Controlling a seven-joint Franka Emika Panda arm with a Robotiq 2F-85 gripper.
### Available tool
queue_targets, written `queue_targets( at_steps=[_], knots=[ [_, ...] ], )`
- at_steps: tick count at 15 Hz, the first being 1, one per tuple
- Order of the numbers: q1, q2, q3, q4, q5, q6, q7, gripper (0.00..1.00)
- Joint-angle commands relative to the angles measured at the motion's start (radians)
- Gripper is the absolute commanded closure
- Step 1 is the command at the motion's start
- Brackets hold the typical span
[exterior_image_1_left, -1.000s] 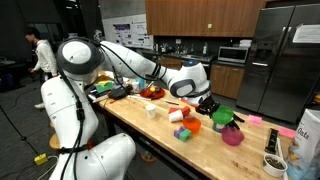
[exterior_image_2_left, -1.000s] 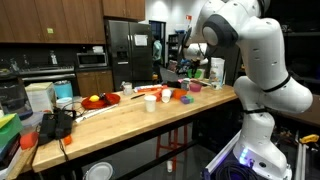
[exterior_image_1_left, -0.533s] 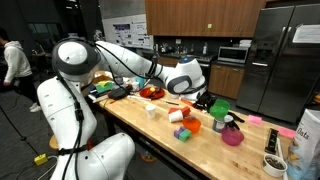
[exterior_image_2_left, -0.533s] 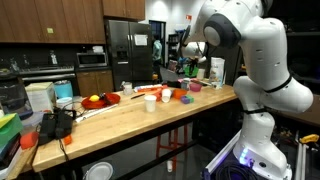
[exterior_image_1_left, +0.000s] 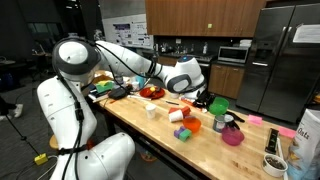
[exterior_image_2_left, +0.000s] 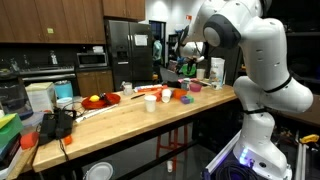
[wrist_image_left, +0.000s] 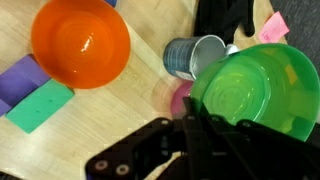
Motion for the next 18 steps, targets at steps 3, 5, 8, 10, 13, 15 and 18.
queue_targets(
  at_steps=[3, 5, 8, 10, 13, 15, 18],
  knots=[
    [-0.018, -0.029, 0.042, 0.077, -0.032, 0.061, -0.119, 0.99],
    [-0.02, -0.053, 0.071, 0.091, -0.026, 0.087, -0.163, 0.99],
    [-0.01, -0.087, 0.119, 0.088, -0.013, 0.103, -0.189, 0.99],
    [-0.003, -0.108, 0.149, 0.073, -0.009, 0.103, -0.183, 0.99],
    [0.015, -0.138, 0.185, 0.052, -0.01, 0.099, -0.165, 0.99],
    [0.043, -0.144, 0.18, 0.035, -0.021, 0.085, -0.147, 0.99],
    [0.116, -0.127, 0.121, -0.002, -0.024, 0.063, -0.111, 0.99]
  ],
)
